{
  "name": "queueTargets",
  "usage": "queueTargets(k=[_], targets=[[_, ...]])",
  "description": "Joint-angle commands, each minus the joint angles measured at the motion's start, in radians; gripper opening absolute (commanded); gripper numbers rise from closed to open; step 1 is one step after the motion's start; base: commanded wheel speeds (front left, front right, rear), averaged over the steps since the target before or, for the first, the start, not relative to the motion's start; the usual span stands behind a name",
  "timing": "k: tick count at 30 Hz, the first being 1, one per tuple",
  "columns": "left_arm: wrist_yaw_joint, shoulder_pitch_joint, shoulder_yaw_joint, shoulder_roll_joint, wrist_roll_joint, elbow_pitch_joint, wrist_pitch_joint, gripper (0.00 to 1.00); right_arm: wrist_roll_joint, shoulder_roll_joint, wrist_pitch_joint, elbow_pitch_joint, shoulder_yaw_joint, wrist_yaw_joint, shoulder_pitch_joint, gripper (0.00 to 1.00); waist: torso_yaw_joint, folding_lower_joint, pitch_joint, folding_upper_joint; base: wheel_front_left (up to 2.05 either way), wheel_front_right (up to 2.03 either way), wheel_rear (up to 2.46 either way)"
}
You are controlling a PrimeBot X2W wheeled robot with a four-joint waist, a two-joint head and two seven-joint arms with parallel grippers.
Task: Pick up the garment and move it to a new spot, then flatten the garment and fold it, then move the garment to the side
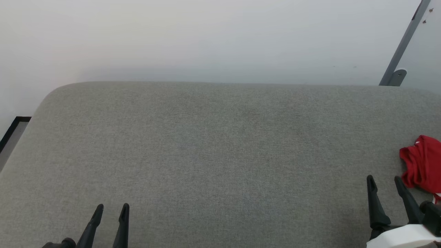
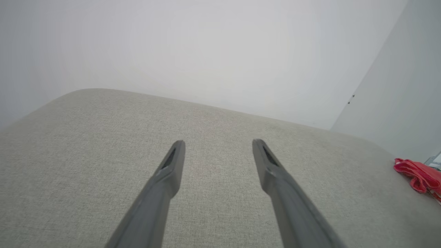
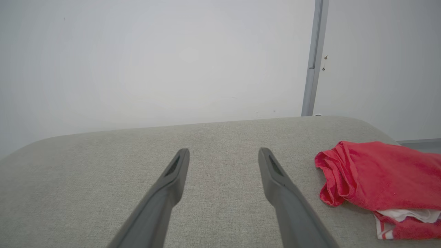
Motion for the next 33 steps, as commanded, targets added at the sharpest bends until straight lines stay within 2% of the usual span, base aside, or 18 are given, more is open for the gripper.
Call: queueTargets(k=[1, 13, 14, 18, 33], targets=[[0.002, -0.003, -0.001, 0.002, 0.0, -0.004, -0.005, 1.0, -0.005, 0.002, 0.001, -0.006, -0.002, 0.0, 0.01, 1.0, -0.001, 0.0, 0.0, -0.0001, 0.0, 0.0, 0.0], [0.002, 0.006, 0.009, -0.002, -0.01, -0.003, -0.005, 1.0, 0.0, 0.012, 0.02, -0.038, -0.002, 0.0, 0.022, 1.0, -0.002, 0.0, 0.003, -0.0001, 0.0, 0.0, 0.0], [0.0, 0.0, 0.005, -0.002, -0.007, -0.001, 0.0, 0.0, 0.001, 0.009, 0.02, -0.033, -0.001, 0.0, 0.012, 0.0, -0.002, 0.0, 0.003, -0.0001, 0.0, 0.0, 0.0], [0.0, 0.004, -0.002, -0.019, -0.01, 0.033, 0.004, 0.0, 0.006, 0.016, 0.022, 0.004, 0.001, 0.0, 0.021, 0.0, -0.003, 0.0, 0.004, -0.0001, 0.0, 0.0, 0.0], [0.001, -0.069, 0.032, -0.049, -0.254, 0.075, 0.072, 0.0, 0.29, 0.024, 0.069, 0.042, 0.003, 0.0, -0.031, 0.0, -0.01, 0.0, 0.008, -0.0001, 0.0, 0.0, 0.0]])
